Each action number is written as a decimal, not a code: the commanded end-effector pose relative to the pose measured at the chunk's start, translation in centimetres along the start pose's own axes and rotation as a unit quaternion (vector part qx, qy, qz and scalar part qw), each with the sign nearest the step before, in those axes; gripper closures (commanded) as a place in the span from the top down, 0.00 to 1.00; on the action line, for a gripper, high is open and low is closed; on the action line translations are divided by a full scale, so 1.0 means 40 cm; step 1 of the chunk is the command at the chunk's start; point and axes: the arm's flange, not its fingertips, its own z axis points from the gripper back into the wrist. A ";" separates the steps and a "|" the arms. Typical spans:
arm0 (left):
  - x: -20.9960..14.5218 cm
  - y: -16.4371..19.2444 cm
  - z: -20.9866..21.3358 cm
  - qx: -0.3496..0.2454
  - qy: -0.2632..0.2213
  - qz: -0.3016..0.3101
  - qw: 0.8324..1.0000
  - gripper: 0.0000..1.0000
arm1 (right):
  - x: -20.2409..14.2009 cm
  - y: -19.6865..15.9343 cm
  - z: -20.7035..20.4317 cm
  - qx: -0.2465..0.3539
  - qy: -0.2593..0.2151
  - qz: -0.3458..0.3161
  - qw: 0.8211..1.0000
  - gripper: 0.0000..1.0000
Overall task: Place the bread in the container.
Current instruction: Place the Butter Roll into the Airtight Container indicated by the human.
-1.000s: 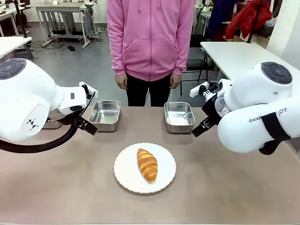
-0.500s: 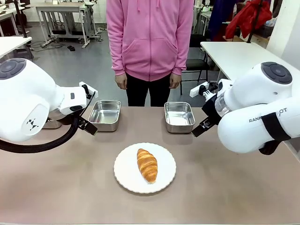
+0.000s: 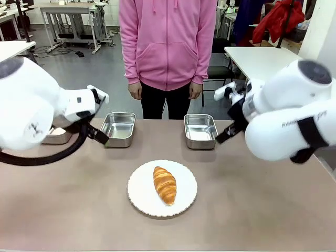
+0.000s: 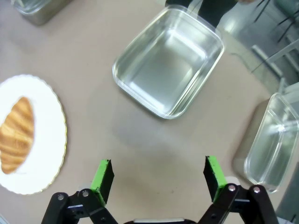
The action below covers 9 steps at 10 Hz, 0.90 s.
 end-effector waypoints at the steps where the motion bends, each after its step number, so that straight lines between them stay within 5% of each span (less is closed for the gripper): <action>1: 0.068 0.152 0.148 -0.022 -0.017 -0.003 1.000 1.00 | 0.090 -0.137 0.148 0.017 -0.036 -0.009 0.999 1.00; 3: 0.102 0.338 0.307 -0.043 -0.045 0.006 0.998 1.00 | 0.098 -0.328 0.277 0.041 -0.073 -0.021 0.996 1.00; 6: 0.058 0.567 0.419 -0.125 -0.079 -0.067 0.987 1.00 | 0.008 -0.530 0.387 0.075 -0.119 -0.021 0.990 1.00; 8: 0.027 0.636 0.431 -0.116 -0.100 -0.120 0.981 1.00 | -0.026 -0.587 0.401 0.111 -0.128 -0.006 0.985 1.00; 9: 0.028 0.605 0.426 -0.087 -0.043 -0.047 0.994 1.00 | -0.025 -0.566 0.384 0.109 -0.077 0.007 0.991 1.00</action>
